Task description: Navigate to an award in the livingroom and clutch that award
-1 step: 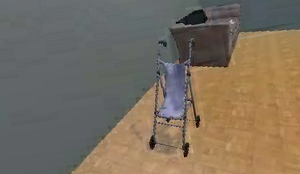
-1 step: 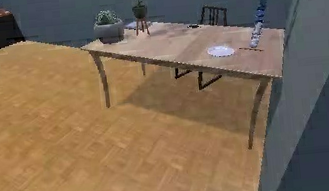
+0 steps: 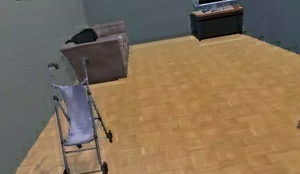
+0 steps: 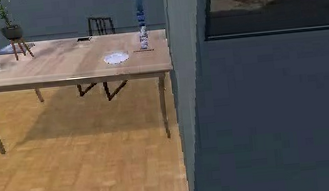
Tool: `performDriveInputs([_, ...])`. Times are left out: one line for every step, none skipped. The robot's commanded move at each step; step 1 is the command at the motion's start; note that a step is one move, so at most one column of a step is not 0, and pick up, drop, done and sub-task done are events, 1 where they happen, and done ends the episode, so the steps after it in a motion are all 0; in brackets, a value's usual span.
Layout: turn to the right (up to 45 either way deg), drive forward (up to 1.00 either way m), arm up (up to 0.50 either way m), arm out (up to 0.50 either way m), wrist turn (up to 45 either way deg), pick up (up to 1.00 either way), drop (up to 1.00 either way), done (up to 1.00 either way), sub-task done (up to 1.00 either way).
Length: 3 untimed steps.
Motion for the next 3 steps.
performDriveInputs([0.0,0.1,0.0,0.0,0.0,0.0,0.0,0.0,0.0])
performDriveInputs([18.0,0.0,0.0,0.0,0.0,0.0,0.0,0.0,0.0])
performDriveInputs([0.0,1.0,0.0,0.0,0.0,0.0,0.0,0.0,0.0])
